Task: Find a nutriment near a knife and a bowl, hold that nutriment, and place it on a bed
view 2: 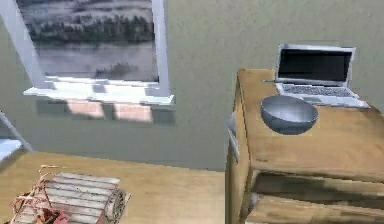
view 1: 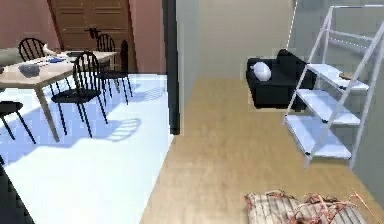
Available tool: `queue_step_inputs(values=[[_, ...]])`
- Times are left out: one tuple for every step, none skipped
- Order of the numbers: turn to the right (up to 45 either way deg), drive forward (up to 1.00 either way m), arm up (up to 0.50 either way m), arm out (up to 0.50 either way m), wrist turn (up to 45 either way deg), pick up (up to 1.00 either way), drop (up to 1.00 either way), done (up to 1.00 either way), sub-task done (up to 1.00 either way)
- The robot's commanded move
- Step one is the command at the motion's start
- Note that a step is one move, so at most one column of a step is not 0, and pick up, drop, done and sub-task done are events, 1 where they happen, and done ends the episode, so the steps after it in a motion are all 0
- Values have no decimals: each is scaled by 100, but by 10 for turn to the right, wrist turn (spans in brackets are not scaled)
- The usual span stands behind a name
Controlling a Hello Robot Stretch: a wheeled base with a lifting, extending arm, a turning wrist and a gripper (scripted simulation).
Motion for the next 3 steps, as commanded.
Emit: queue_step_inputs(values=[[60, 0, 0, 0, 0, 0, 0, 0, 0], [0, 45, 0, 0, 0, 0, 0, 0, 0], [-390, 0, 0, 0, 0, 0, 0, 0, 0]])
